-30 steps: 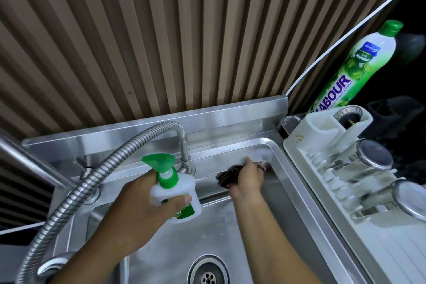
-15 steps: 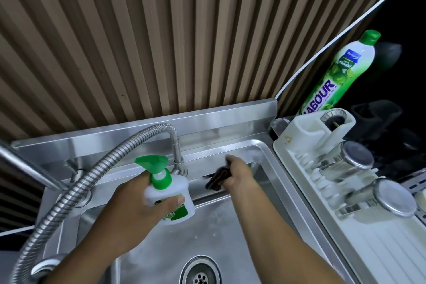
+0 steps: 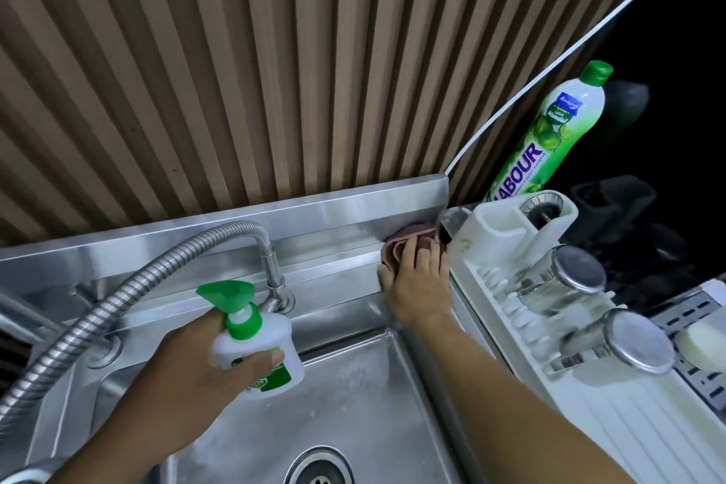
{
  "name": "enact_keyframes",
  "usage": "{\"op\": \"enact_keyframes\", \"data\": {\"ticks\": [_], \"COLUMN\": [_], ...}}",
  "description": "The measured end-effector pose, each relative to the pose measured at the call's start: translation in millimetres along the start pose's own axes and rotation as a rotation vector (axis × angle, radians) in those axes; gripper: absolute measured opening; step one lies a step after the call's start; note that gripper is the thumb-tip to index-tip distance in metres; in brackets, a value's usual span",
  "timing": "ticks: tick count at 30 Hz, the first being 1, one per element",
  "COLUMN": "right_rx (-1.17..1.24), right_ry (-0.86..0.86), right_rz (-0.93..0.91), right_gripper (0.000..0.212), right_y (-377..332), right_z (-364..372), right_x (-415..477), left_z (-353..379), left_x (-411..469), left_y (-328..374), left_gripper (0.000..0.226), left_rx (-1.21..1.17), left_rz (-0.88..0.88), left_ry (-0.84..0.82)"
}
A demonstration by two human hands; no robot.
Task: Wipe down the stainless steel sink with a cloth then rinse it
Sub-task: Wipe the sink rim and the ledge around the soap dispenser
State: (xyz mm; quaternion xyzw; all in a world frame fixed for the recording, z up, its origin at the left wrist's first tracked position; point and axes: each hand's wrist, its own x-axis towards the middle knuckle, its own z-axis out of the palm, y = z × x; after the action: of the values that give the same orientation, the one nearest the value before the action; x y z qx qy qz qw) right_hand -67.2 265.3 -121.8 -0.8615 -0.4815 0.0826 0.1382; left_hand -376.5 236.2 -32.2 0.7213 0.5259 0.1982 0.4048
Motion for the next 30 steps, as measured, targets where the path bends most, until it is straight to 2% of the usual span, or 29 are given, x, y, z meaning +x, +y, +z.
{"op": "enact_keyframes", "data": {"ticks": [1,5,11,16,18,20,24,26,30], "right_rx": [-0.062,-0.128,0.024,-0.188,-0.244,-0.225,-0.148,-0.105,-0.098], "right_ry": [-0.068,-0.048,-0.014,0.182,0.23,0.184,0.022,-0.068,-0.004], "right_rz": [-0.025,0.037,0.17,-0.062,-0.094,-0.098,0.001,0.091,0.129], "right_gripper": [0.085,0.089,0.066,0.033,0.031,0.029,0.073,0.082,0.085], "right_y": [-2,-6,-25,-1,8,11,-5,-16,-27], "right_z": [1,3,-7,-1,-4,0,6,-2,-4], "right_x": [-9,-6,33,20,13,9,7,15,23], "left_z": [0,-1,0,-1,-1,1,2,3,2], "left_x": [1,1,-3,-1,-2,-1,0,0,-1], "left_y": [-2,-2,4,3,3,4,4,3,1], "left_gripper": [0.046,0.046,0.05,0.061,0.066,0.064,0.058,0.058,0.056], "left_rx": [-0.002,-0.018,-0.076,-0.12,-0.122,-0.12,-0.122,-0.121,-0.109], "left_rz": [-0.001,0.0,-0.024,-0.078,-0.082,-0.083,-0.075,-0.066,-0.021], "left_ry": [0.004,0.021,0.043,0.065,0.06,0.059,0.058,0.058,0.047]}}
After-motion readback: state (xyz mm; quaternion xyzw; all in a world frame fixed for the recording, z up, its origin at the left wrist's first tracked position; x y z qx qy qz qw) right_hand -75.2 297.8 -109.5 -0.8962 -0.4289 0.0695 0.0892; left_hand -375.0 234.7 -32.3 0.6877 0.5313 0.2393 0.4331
